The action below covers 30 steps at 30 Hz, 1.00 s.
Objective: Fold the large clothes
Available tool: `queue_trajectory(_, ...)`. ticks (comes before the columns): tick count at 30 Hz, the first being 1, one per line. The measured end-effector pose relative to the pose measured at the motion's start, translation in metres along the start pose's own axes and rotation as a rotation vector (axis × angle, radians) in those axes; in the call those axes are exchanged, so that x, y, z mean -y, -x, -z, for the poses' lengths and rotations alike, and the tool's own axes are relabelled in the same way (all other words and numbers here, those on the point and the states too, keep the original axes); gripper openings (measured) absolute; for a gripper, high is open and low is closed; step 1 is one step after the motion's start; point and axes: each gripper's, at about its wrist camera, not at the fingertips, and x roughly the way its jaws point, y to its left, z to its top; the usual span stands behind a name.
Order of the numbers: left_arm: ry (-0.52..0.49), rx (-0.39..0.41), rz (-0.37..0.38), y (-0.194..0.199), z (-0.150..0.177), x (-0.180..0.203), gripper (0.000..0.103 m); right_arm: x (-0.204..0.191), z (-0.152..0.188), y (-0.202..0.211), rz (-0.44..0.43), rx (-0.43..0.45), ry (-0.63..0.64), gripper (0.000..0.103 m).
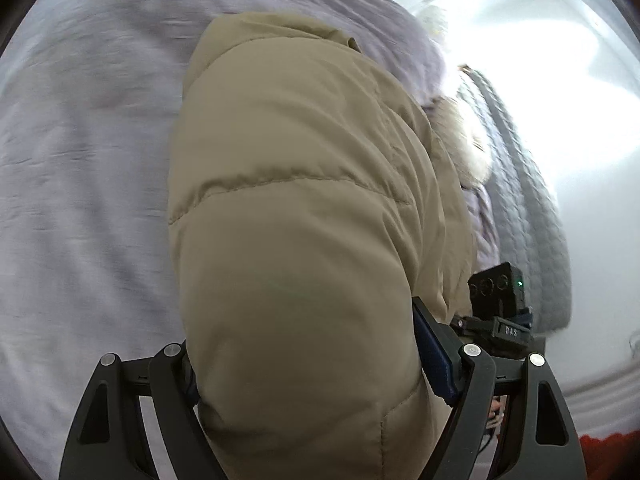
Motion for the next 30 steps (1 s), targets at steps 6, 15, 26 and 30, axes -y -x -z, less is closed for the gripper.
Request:
queue_trajectory(6, 0.094, -0.008, -0.018, -0.011, 0.003, -0.069, 0.086, 0.009, -0.008, -0.047, 0.046, -0.038, -0.064, 0.056)
queue_trajectory(15, 0.037, 0.040, -0.169, -0.017, 0.017, -0.043, 0.089, -0.007, 0.009, -0.011, 0.209, 0.015, -0.049, 0.059)
queue_trajectory(26, -0.146, 0.213, -0.399, 0.018, 0.006, 0.033, 0.089, -0.090, 0.058, 0.046, 0.224, 0.169, 0.107, 0.037)
queue_trajectory(30, -0.174, 0.203, -0.449, -0.002, -0.009, 0.053, 0.089, -0.100, 0.080, 0.003, 0.338, 0.067, 0.180, 0.012)
